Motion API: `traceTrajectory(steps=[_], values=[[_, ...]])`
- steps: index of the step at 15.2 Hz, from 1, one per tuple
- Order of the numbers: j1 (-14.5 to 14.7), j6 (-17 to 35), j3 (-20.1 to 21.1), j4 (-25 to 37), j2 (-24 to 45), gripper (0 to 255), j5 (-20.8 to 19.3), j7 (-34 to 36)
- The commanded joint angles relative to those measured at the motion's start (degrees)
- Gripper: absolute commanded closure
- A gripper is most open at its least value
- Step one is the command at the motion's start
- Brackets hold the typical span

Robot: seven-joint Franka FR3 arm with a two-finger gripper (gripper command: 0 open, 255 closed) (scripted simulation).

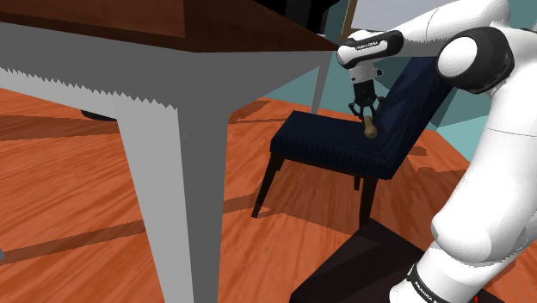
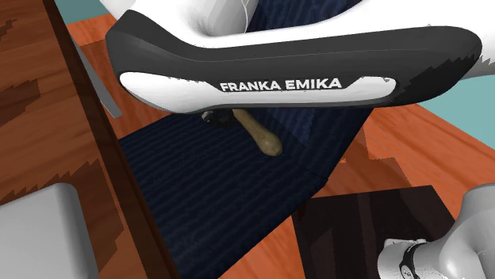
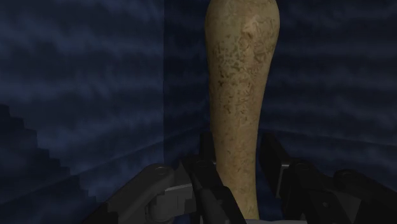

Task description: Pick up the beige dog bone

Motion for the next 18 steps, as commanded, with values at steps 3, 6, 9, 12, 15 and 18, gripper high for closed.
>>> traceTrajectory(steps=[3, 6, 9, 12, 15, 18], values=[[0.0, 0.1, 0.0, -0.1, 0.1, 255, 0.0, 0.0], [0.0, -0.1, 0.0, 0.0, 0.0, 255, 0.0, 0.0], [0.1, -2.3, 0.0, 2.4, 0.1, 255, 0.0, -0.5], [0.1, -4.6, 0.0, 5.0, 0.3, 255, -0.1, -1.2], [0.1, -7.0, 0.0, 7.8, 0.7, 255, -0.2, -1.8], [0.1, -9.3, -0.1, 10.8, 1.2, 255, -0.3, -2.5]])
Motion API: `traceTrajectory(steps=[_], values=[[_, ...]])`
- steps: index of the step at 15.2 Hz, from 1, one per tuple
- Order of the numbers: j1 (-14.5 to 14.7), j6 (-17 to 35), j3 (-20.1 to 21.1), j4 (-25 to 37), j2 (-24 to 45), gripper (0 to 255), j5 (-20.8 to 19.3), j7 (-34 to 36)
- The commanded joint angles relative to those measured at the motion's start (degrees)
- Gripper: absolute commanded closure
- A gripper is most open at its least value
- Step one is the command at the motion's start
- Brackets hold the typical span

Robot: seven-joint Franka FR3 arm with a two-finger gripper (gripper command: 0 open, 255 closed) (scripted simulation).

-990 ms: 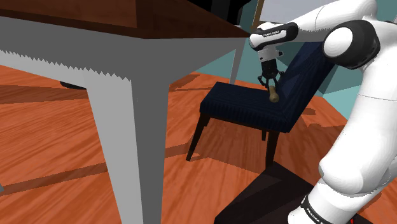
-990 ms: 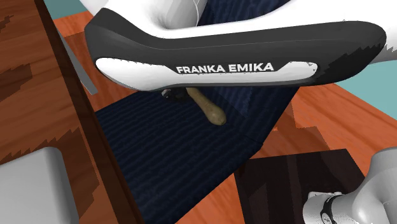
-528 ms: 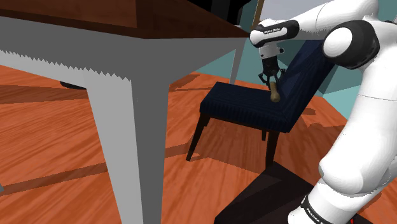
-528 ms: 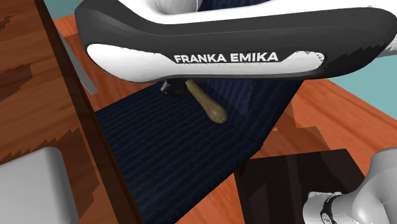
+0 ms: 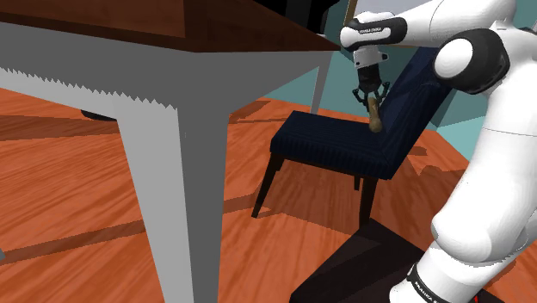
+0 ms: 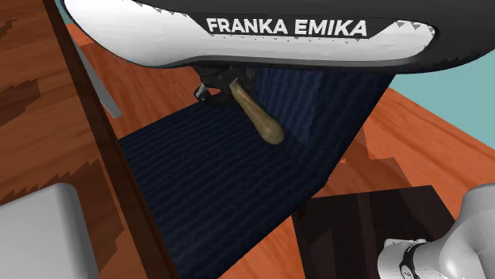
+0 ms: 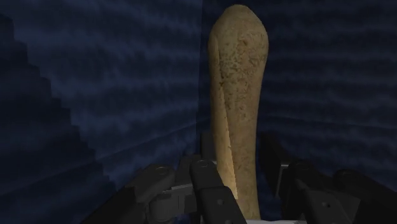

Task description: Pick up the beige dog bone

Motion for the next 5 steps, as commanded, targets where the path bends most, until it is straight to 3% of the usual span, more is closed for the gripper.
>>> traceTrajectory(steps=[1, 5], values=[[0.0, -1.6, 0.0, 2.1, 0.4, 255, -0.1, -0.5], [0.0, -3.4, -0.1, 4.5, 1.0, 255, -0.1, -1.1]])
